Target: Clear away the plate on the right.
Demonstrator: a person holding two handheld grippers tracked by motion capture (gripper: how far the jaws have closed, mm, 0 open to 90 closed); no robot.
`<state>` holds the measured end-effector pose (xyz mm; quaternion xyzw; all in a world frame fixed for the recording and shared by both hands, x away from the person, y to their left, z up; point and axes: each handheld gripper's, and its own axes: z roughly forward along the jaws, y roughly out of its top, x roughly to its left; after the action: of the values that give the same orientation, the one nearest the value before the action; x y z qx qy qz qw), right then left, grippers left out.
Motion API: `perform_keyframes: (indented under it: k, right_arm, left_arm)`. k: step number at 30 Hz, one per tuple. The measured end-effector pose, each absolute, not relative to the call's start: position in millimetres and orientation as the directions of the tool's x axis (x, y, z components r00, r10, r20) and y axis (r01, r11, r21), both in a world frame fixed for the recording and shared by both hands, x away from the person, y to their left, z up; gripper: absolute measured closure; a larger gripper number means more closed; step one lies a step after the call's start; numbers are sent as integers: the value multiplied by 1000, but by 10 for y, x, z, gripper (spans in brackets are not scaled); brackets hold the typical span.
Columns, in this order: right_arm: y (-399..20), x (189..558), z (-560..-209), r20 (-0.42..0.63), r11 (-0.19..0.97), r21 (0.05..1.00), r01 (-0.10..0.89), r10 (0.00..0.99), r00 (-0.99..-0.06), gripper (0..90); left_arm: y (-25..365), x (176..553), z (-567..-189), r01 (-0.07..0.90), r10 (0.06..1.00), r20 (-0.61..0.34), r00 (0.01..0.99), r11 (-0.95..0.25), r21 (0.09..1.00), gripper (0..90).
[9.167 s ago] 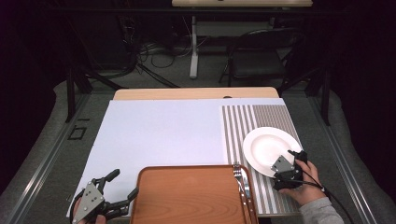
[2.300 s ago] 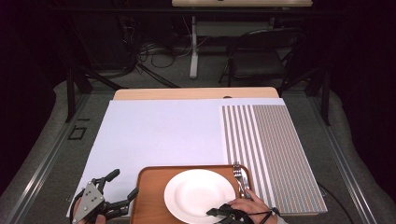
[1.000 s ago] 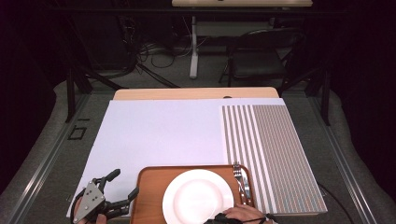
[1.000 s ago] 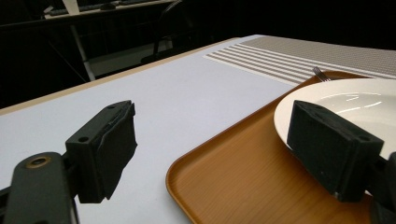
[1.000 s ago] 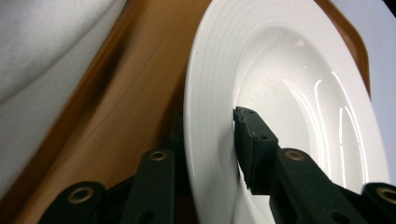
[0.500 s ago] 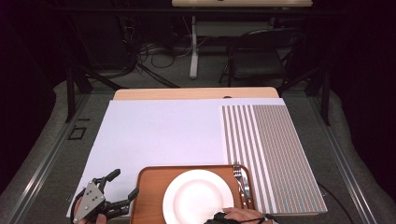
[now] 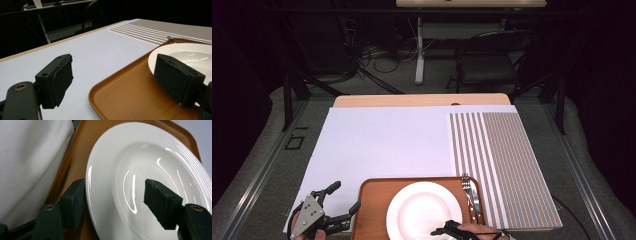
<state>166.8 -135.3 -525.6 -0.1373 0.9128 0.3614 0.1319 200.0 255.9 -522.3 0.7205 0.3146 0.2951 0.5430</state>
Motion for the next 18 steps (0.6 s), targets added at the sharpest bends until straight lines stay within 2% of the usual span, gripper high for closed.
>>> perform_keyframes:
  k: [7,10,14,18]
  right_arm:
    - [-1421,1661,-5104,-316,648,709,-279,-62,-947,147]
    - [-1450,1691,-5072,-336,633,724,-275,-24,-942,133]
    - [-1458,1730,-5078,-342,634,730,-254,18,-939,12]
    - [-1467,1769,-5078,-345,628,745,-224,77,-935,0]
  left_arm:
    - [2558,1999,-5223,133,773,82,629,-211,968,152]
    - [2558,2001,-5222,131,772,86,629,-215,968,152]
    - [2557,2000,-5223,133,774,81,628,-210,969,152]
    - [2558,2003,-5223,132,772,86,629,-215,967,152]
